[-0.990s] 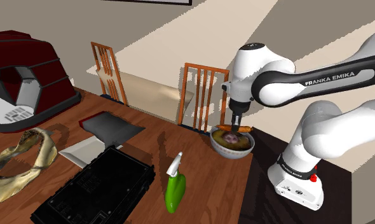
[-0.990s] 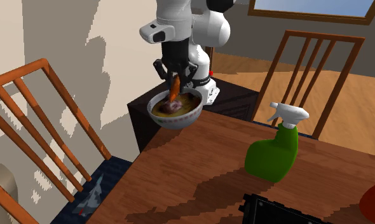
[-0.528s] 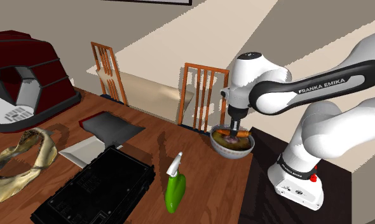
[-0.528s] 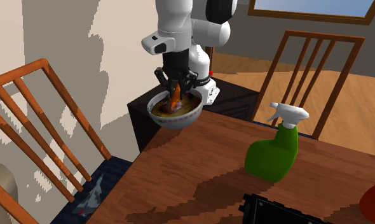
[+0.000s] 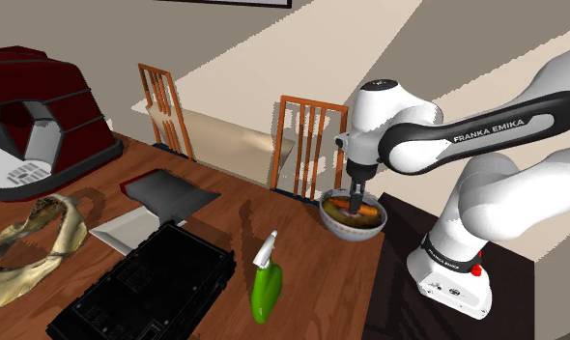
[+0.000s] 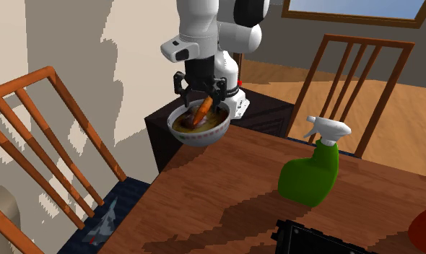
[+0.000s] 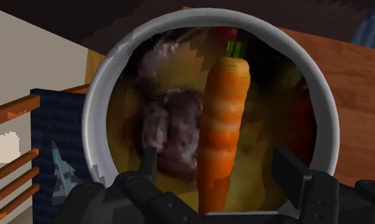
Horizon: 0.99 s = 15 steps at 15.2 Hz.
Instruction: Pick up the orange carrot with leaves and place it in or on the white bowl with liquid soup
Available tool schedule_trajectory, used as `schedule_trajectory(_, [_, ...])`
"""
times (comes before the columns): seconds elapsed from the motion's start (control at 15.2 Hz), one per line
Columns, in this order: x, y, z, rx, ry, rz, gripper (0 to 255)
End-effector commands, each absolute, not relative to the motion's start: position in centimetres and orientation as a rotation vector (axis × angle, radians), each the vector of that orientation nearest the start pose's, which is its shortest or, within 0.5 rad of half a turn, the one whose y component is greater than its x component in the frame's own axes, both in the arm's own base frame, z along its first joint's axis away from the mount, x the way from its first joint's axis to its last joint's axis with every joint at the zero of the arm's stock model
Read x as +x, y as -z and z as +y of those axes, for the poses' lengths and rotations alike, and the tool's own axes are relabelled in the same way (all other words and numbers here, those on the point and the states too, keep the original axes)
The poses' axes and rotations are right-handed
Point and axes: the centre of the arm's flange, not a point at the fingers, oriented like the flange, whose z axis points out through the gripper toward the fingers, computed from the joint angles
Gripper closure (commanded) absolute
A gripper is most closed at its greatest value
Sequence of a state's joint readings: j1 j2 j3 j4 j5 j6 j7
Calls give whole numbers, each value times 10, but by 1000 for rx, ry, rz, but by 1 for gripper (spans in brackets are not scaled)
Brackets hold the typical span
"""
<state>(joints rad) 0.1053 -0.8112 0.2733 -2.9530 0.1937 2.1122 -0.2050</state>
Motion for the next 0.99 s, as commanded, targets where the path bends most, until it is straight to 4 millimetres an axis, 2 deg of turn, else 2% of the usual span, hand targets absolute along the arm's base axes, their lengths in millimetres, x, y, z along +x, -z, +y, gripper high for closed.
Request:
schedule_trajectory(0.0, [265, -356, 95, -3115, -58, -620, 0])
schedule_trajectory(0.13, [265, -356, 95, -3115, -58, -620, 0])
schedule_trajectory(0.4, [266, -406, 97, -3115, -58, -620, 0])
schedule_trajectory(0.92, [266, -406, 97, -3115, -58, -620, 0])
